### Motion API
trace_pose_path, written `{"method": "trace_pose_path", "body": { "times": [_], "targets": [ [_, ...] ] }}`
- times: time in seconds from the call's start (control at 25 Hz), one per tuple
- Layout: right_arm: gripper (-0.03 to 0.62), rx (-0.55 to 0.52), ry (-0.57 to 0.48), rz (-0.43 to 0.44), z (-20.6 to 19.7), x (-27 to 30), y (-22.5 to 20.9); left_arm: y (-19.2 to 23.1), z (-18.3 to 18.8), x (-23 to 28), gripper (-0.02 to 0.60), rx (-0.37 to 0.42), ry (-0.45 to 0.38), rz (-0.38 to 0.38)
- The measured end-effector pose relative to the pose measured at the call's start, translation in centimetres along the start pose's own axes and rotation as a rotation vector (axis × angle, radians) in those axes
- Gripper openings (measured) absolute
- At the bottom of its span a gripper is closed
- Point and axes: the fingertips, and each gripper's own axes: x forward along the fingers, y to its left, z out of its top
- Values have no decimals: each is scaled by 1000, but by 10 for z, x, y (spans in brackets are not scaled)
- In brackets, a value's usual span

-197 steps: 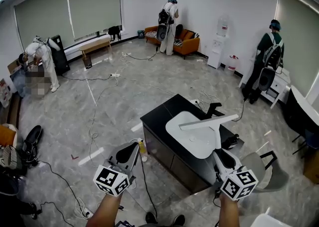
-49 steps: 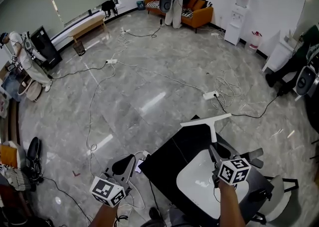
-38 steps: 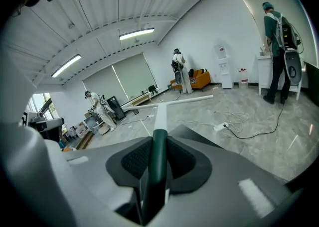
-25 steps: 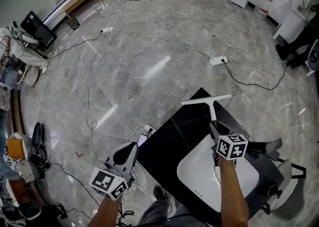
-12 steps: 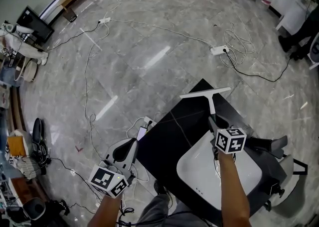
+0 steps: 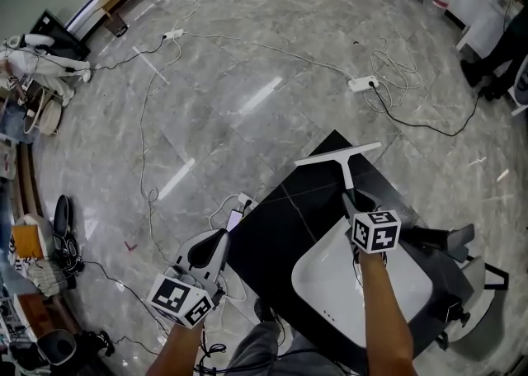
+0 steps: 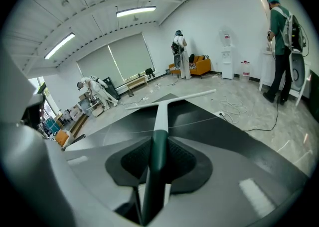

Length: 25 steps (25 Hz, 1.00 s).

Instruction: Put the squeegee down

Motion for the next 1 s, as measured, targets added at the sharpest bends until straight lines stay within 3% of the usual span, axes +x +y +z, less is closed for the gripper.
{"method": "trace_pose_path", "body": {
  "times": [0.36, 0.72, 1.0],
  "targets": [
    [150, -34, -37, -35, 21, -25, 10, 3, 17, -30, 5, 7, -28, 18],
    [147, -66, -179, -11, 76, -115, 75, 1, 55, -100, 5, 26, -107, 29],
    [33, -129, -299, 110, 121, -201, 172, 5, 83, -176, 5, 47, -168, 39]
  ]
}}
